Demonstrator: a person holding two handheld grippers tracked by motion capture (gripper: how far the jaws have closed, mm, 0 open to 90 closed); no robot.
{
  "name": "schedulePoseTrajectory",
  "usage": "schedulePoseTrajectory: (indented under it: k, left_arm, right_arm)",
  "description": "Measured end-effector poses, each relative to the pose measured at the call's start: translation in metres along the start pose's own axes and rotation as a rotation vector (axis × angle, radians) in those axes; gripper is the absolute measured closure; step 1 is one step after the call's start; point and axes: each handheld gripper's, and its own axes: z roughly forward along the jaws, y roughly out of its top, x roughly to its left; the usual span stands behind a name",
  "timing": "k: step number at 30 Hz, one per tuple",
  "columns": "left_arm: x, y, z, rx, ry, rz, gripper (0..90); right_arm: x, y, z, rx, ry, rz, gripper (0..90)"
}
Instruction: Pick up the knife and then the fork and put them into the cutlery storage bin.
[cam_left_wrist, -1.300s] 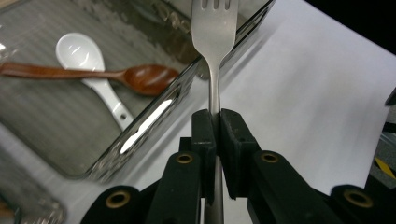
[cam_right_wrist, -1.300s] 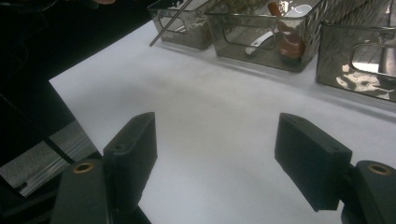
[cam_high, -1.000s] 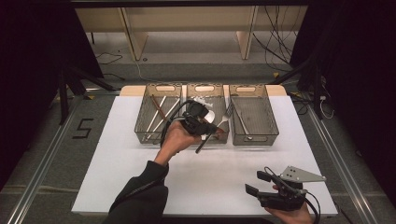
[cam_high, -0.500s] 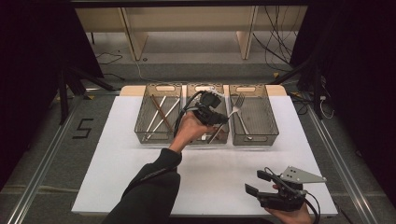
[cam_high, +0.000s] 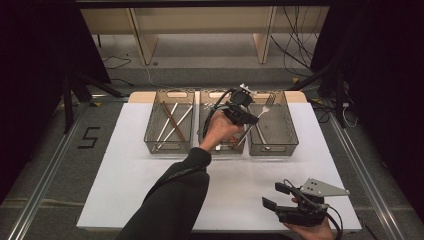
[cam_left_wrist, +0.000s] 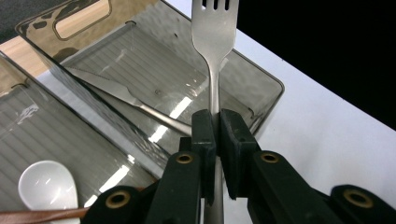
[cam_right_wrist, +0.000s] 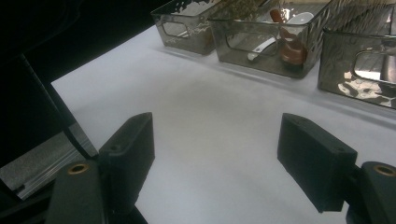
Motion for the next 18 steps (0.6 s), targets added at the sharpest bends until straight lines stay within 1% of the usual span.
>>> schedulePoseTrajectory:
  k: [1,3,6,8,13,18]
  left_arm:
    - [0.001,0.002,0.002,-0.001,0.000,-0.001,84.2]
    - [0.002,0.004,0.006,-0.008,-0.006,-0.016,84.2]
    - [0.003,0.008,0.011,-0.016,-0.004,-0.021,84.2]
    - [0.005,0.010,0.014,-0.024,-0.009,-0.037,84.2]
    - [0.007,0.014,0.021,-0.031,-0.006,-0.053,84.2]
    - [0.009,0.019,0.029,-0.039,-0.011,-0.078,84.2]
  right_arm:
    - [0.000,0.000,0.000,-0.002,0.001,-0.002,28.1]
    - [0.000,0.000,0.000,-0.004,0.003,-0.001,28.1]
    - [-0.001,0.000,0.000,-0.003,0.004,0.002,28.1]
    - [-0.001,0.000,0.000,-0.004,0.005,0.005,28.1]
    - [-0.001,0.000,0.000,-0.001,0.009,0.006,28.1]
    - [-0.001,-0.001,0.001,0.001,0.014,0.003,28.1]
